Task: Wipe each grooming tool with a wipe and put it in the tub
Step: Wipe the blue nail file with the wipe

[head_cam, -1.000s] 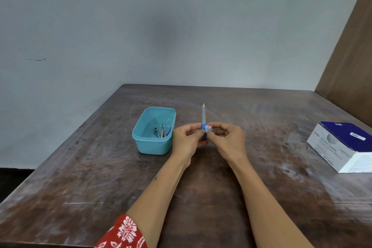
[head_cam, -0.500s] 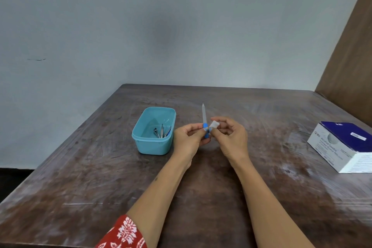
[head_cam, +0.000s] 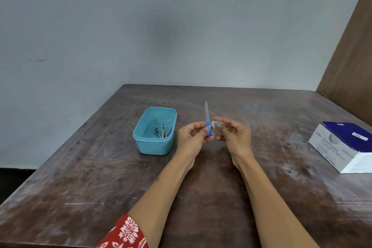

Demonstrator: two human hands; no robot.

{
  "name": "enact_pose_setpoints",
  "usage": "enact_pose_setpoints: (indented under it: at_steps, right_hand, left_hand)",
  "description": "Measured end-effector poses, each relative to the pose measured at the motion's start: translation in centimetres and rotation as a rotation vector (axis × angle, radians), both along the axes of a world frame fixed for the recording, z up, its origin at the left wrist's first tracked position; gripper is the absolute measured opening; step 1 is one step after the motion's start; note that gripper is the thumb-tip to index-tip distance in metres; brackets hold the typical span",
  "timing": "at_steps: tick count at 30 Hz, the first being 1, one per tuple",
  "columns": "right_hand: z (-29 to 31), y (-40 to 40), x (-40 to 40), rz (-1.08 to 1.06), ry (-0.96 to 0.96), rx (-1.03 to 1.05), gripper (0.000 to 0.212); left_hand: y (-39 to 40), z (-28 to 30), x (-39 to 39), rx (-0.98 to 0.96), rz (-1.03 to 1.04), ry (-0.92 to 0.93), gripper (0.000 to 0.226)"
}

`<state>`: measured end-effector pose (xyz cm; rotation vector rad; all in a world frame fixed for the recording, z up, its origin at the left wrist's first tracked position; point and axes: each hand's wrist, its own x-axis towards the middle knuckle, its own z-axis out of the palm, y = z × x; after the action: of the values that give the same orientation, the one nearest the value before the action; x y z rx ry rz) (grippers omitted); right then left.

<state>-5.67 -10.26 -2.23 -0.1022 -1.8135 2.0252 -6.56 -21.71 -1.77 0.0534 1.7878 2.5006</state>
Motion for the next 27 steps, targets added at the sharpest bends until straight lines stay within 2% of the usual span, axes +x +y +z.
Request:
enact_pose_setpoints:
  at_steps: [11,15,18,21,27]
  right_hand:
    - [0.01,0.09,-0.18,0.004,-0.020,-0.138,0.011]
    - [0.05,-0.02,-0.20,-0.024,0.023,-0.147,0.021]
    - [0.18,0.08,-0.10,-0.042,0.037,-0.159,0.034]
    - [0.21,0.21,0.02,-0.027,0.031,-0.119,0.036]
    - [0.53,0.15,0.31,0.021,0.008,-0.075,0.029]
  left_hand:
    - [-0.06,-0.07,0.21,-0.126,0.016,0.093,0.012]
    - [-0.06,-0.35,0.19,-0.209,0.108,0.191,0.026]
    - [-0.10,-0.57,0.16,-0.335,0.155,0.281,0.019]
    - [-0.03,-0.91,0.15,-0.470,0.187,0.342,0.009]
    - [-0.10,-0.81,0.36,-0.608,0.211,0.403,0.021]
